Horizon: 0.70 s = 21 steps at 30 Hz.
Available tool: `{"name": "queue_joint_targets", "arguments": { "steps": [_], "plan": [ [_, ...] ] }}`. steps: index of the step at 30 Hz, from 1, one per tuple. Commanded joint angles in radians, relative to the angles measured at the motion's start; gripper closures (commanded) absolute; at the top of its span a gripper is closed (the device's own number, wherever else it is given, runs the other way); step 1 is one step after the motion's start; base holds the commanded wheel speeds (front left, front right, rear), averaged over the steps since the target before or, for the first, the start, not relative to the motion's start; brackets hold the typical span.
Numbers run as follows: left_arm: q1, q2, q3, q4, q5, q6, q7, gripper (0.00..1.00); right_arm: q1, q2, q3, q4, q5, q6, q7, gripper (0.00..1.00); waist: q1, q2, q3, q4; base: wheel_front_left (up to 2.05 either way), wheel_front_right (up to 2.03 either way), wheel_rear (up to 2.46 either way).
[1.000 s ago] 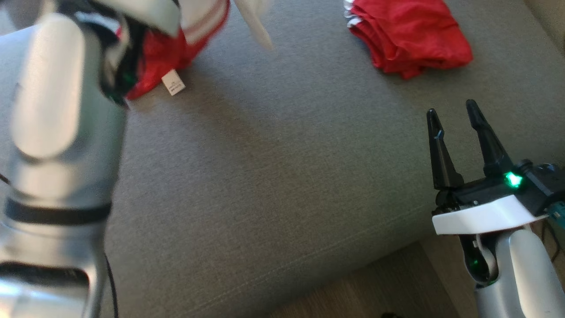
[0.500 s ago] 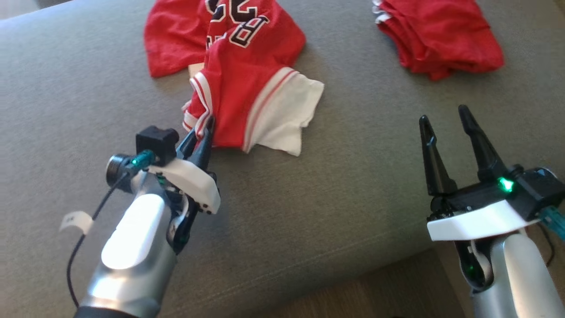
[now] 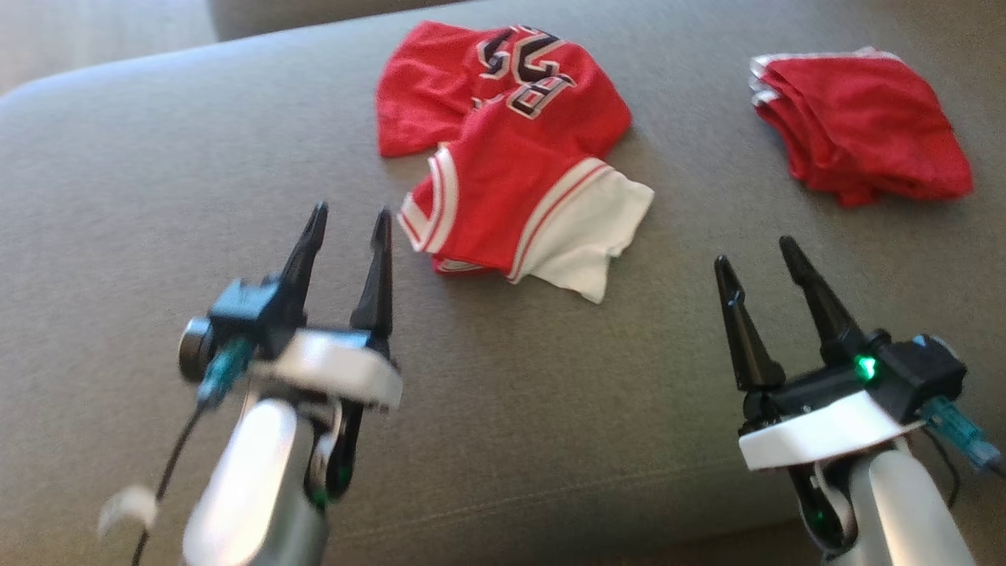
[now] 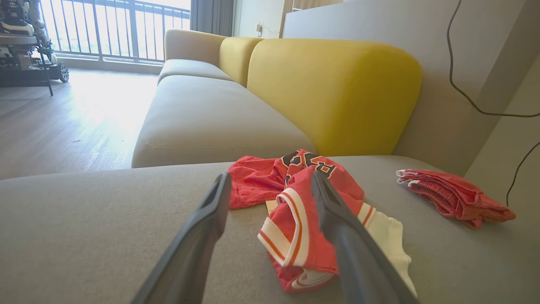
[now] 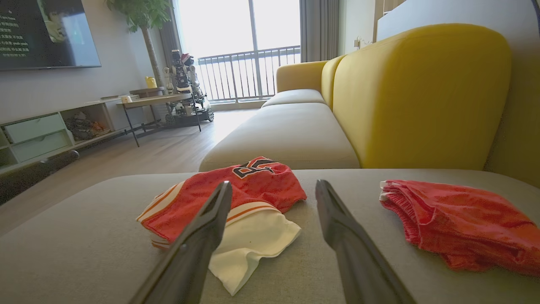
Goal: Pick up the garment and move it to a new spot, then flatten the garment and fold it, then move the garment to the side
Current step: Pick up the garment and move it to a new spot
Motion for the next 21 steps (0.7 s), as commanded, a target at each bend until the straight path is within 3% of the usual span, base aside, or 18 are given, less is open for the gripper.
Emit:
{"name": "queue_joint_targets", "arguments": {
  "steps": [1, 4, 13, 21],
  "plan": [
    [0.012, 0.007, 0.038, -0.057, 0.015, 0.010, -0.007, 0.00, -0.008, 0.001, 0.025, -0.027, 0.006, 0.000, -0.009, 0.00, 0.0000, 0.0000, -0.036, 0.042, 0.00, 0.00, 0.00],
    [0.148, 0.003, 0.081, -0.209, 0.030, 0.061, -0.007, 0.00, 0.020, 0.001, 0.030, -0.010, 0.012, 0.000, -0.009, 0.00, 0.0000, 0.0000, -0.076, 0.094, 0.00, 0.00, 0.00],
    [0.394, 0.000, 0.127, -0.426, 0.111, 0.160, -0.007, 0.00, 0.078, 0.001, 0.005, 0.012, 0.007, 0.000, -0.009, 0.00, 0.0000, 0.0000, -0.145, 0.175, 0.00, 0.00, 0.00],
    [0.503, 0.000, 0.117, -0.422, 0.159, 0.165, -0.007, 0.00, 0.137, 0.001, 0.001, 0.021, -0.007, 0.000, -0.009, 0.00, 0.0000, 0.0000, -0.169, 0.188, 0.00, 0.00, 0.00]
  ]
}}
